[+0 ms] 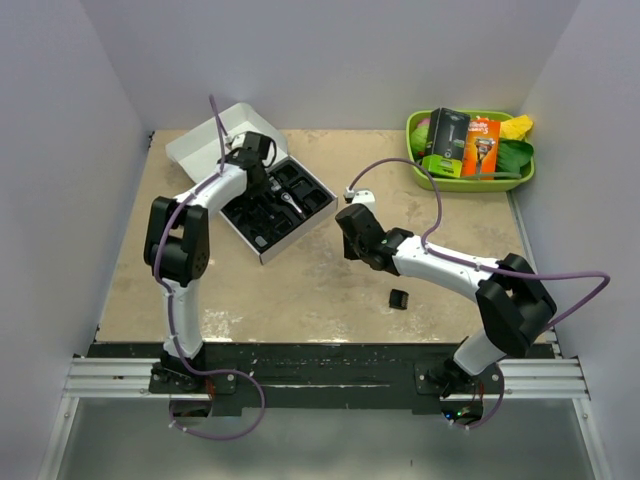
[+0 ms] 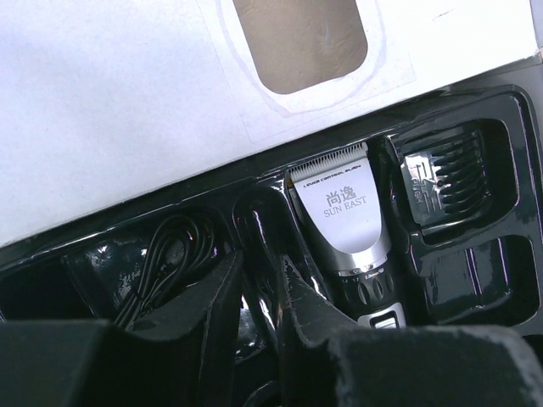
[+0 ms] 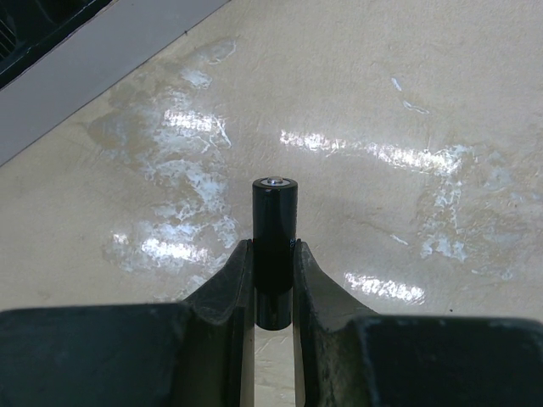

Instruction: Sort the hair-cutting tools

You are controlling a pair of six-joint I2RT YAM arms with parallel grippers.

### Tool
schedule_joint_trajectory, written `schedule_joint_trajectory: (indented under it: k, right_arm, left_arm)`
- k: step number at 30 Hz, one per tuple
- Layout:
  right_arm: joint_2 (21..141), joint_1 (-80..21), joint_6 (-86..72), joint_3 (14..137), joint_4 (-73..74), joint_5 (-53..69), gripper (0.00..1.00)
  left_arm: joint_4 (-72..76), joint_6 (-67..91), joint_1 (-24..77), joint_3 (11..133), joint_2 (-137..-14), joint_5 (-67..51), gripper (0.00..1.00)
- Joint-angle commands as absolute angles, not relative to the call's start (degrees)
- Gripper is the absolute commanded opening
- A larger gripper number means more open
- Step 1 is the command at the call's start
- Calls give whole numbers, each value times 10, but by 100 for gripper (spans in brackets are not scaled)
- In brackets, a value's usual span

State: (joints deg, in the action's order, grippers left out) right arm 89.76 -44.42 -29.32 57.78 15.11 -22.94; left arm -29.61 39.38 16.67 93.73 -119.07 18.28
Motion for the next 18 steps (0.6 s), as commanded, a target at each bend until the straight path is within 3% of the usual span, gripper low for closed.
schedule_joint_trajectory:
  k: [1,18]
  right_arm:
    - [900,-446,-289,575,127,-229,0]
    - [890,-446,-294,563,120,-219,0]
  left_arm:
    - [-285,406,163,948,-1206,186,26]
    - [-266,415,165,883,-1185,178,29]
